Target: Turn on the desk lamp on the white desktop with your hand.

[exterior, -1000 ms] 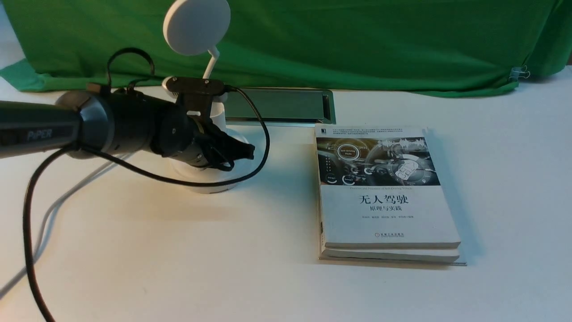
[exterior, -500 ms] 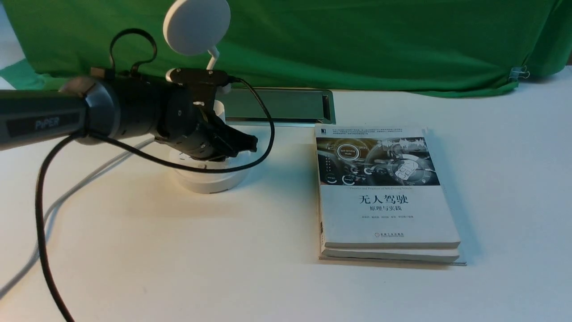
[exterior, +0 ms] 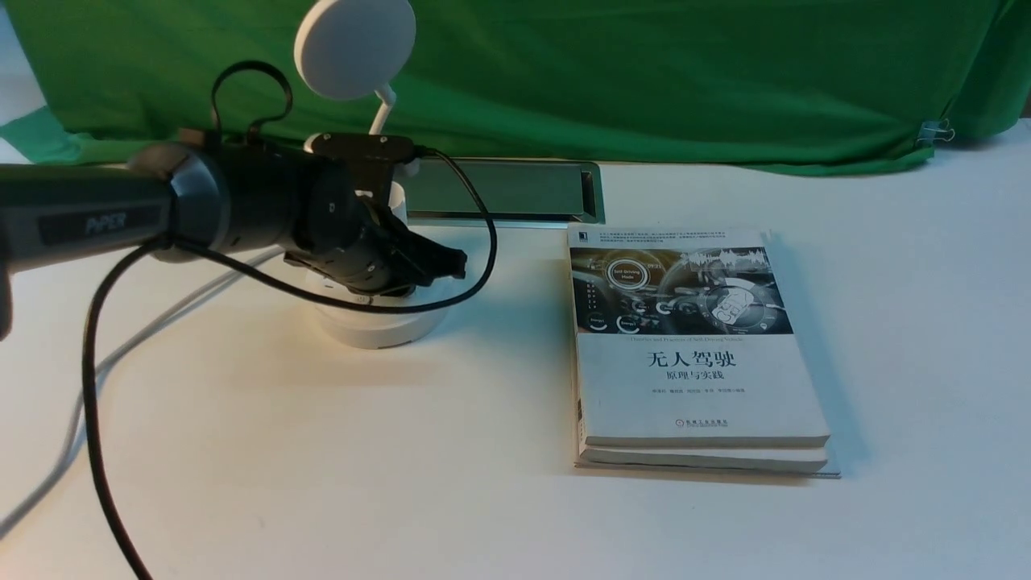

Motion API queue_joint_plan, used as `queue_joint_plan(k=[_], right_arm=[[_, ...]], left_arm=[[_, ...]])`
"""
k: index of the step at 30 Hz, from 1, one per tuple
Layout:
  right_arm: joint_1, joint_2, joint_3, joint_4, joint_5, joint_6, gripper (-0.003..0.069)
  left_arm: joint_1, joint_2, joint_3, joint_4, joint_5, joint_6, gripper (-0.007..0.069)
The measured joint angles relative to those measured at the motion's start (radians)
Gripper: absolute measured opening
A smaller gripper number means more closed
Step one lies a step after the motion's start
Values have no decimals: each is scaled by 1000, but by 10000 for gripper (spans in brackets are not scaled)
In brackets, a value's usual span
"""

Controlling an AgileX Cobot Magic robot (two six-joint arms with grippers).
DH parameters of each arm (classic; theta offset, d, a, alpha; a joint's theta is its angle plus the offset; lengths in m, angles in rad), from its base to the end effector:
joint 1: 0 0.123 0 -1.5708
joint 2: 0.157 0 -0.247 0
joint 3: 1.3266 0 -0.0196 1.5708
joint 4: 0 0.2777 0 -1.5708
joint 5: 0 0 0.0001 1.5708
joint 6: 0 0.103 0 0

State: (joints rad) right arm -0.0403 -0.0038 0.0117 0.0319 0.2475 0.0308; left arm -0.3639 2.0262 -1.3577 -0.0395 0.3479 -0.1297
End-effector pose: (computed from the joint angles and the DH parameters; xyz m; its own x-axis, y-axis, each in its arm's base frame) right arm 0.1326 -0.0045 0.1849 -0.1648 0.0684 -0.9839 0.0428 0.9971 0.0621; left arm 0.4167 -0.1602 0.1064 -0.7985 0.1264 -0.5886 0.2341 0.9660 -0.1101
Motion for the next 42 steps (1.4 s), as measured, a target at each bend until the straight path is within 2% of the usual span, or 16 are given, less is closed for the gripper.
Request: queue_joint_plan(k=[10,15,18,20,22,25,29,37,42], right_arm=[[0,0,0,0,0,1,241],[0,0,0,0,0,1,241],[0,0,0,0,0,1,241],[0,0,0,0,0,1,241],[0,0,0,0,0,1,241],[0,0,0,0,0,1,241],[0,0,0,0,-1,1,241],[0,0,0,0,0,1,241],[0,0,0,0,0,1,241]], left_arm=[[0,18,-14,-11,-57,-2,21],[0,-71,13,-19,-1,-3,21],[-3,-151,14,-67,34,7,21],[-10,-174,20,-102,59,35,21],[-25,-202,57,-193,81,99,21],[-57,-236,156,-325,92,213,21],[-101,-298,305,-435,70,320,21],[-118,-475,470,-467,10,349,21],[-118,-786,580,-489,0,430,21]])
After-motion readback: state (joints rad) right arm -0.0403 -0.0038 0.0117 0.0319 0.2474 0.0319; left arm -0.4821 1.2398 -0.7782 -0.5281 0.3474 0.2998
